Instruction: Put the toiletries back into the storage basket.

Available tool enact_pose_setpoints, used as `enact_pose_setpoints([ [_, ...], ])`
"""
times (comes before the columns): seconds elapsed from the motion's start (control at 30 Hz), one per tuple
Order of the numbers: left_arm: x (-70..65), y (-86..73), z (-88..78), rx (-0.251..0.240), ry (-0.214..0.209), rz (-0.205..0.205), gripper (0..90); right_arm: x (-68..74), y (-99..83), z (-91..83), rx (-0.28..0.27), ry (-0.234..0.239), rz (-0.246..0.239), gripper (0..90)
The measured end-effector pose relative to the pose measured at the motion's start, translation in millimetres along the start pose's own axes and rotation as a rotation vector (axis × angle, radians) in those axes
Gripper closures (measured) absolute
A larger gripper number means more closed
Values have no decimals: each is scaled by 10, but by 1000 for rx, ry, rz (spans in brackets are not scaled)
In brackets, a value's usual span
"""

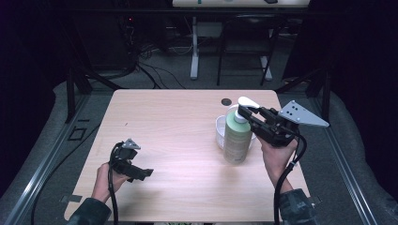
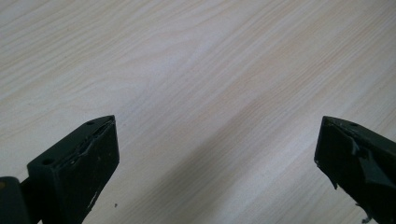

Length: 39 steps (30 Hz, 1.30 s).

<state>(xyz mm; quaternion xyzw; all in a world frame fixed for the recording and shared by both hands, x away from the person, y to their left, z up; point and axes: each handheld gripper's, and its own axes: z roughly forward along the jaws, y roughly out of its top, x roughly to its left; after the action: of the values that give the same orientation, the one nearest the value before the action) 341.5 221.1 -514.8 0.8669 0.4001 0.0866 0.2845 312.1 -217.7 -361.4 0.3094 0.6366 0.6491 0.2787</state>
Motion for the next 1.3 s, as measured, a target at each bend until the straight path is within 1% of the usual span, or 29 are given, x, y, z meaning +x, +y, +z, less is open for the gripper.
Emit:
enact_pose_setpoints([
  [0.4,4,-1,3,3,-2,0,0,-46,137,33,1,1,-6,671],
  [0.7,7,-1,3,5,-2,1,0,-71,245,58,-4,-1,-25,670],
  [0.93,7,-1,5,6,-2,1,0,-96,330,61,-11,-11,-42,670],
  [1.3,8,-2,3,5,-2,0,0,-167,440,83,-20,-32,-51,670],
])
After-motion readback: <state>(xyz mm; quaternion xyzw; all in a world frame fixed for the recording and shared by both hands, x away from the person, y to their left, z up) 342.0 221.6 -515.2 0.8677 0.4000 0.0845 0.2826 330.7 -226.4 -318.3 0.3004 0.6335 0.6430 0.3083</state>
